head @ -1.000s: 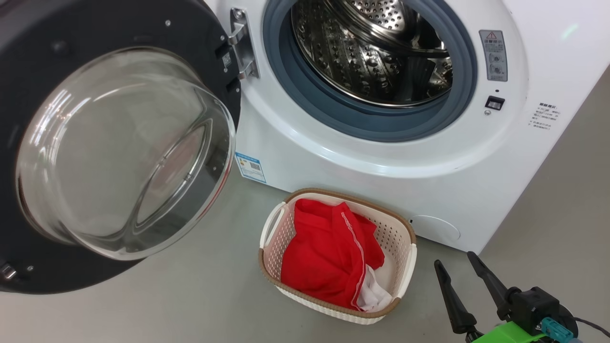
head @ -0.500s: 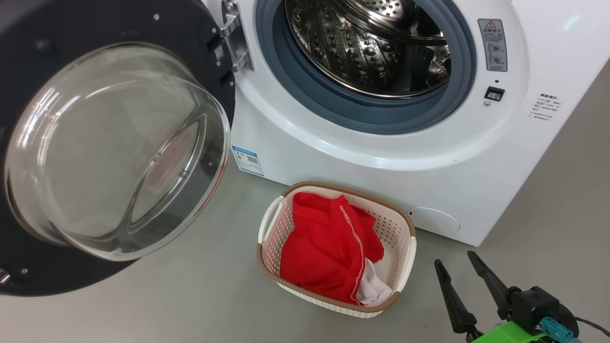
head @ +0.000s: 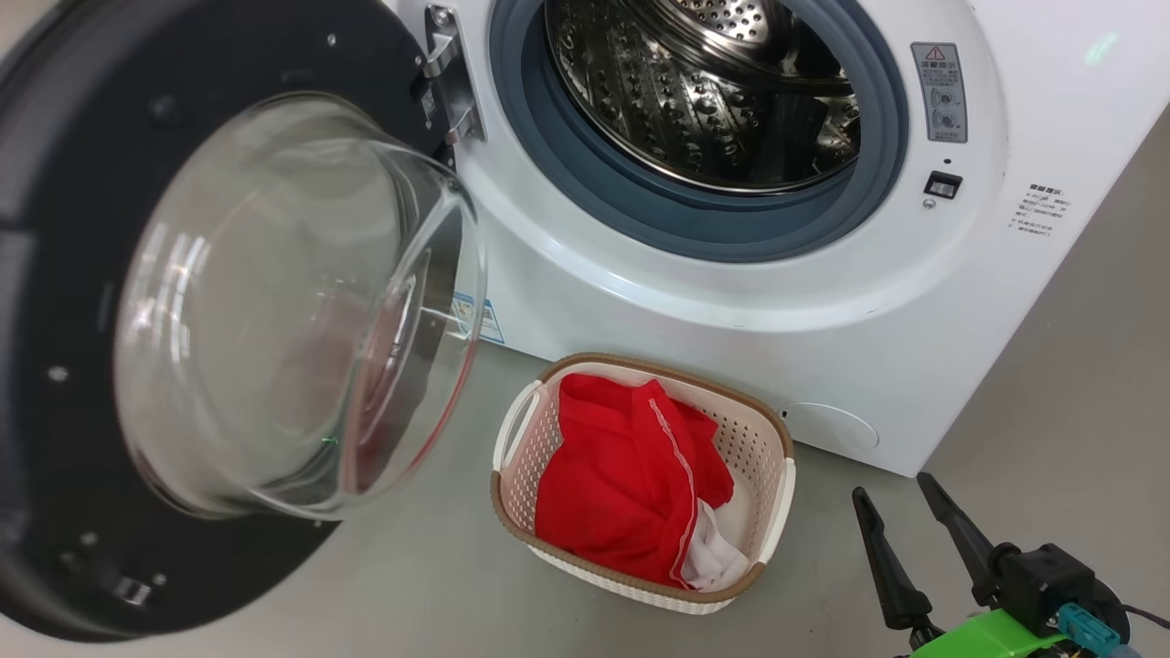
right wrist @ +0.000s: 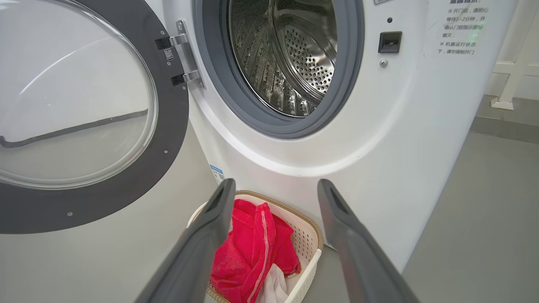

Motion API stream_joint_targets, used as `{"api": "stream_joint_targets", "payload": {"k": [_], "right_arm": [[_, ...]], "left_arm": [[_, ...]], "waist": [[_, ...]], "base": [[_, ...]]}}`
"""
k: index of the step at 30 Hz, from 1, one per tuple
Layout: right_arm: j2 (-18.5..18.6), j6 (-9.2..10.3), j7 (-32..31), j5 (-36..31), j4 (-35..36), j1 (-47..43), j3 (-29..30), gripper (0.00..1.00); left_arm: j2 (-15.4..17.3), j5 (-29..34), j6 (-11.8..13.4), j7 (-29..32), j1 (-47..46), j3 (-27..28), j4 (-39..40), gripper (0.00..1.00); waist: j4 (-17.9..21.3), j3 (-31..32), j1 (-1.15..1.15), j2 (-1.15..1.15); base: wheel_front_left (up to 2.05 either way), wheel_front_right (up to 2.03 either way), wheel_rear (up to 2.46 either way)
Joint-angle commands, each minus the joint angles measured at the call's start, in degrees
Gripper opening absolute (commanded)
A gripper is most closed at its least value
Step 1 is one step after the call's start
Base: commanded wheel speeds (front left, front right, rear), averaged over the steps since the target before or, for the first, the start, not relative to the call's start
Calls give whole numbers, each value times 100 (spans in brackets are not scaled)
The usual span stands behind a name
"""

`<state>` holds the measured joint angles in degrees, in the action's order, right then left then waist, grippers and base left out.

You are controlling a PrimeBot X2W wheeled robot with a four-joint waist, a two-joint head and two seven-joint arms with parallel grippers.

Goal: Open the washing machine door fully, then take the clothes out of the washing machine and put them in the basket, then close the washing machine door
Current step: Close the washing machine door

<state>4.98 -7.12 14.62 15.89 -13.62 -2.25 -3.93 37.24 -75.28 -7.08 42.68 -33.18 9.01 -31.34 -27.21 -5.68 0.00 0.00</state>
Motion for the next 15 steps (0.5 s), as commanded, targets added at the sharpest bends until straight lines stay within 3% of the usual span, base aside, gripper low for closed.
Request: {"api": "stream_joint_targets", "payload": {"k": [1, 15], "right_arm": [[34, -36, 38, -90, 164, 47, -76, 100], [5, -36, 38, -113, 199, -56, 25, 100]], "left_arm": [[298, -135, -40, 102, 105, 117, 301, 0], [353, -1006, -40, 412, 934, -125, 2227, 0]], "waist": [[-3, 5, 0, 0], [122, 154, 0, 0]], "base": [[0, 0, 0], [0, 0, 0]]}}
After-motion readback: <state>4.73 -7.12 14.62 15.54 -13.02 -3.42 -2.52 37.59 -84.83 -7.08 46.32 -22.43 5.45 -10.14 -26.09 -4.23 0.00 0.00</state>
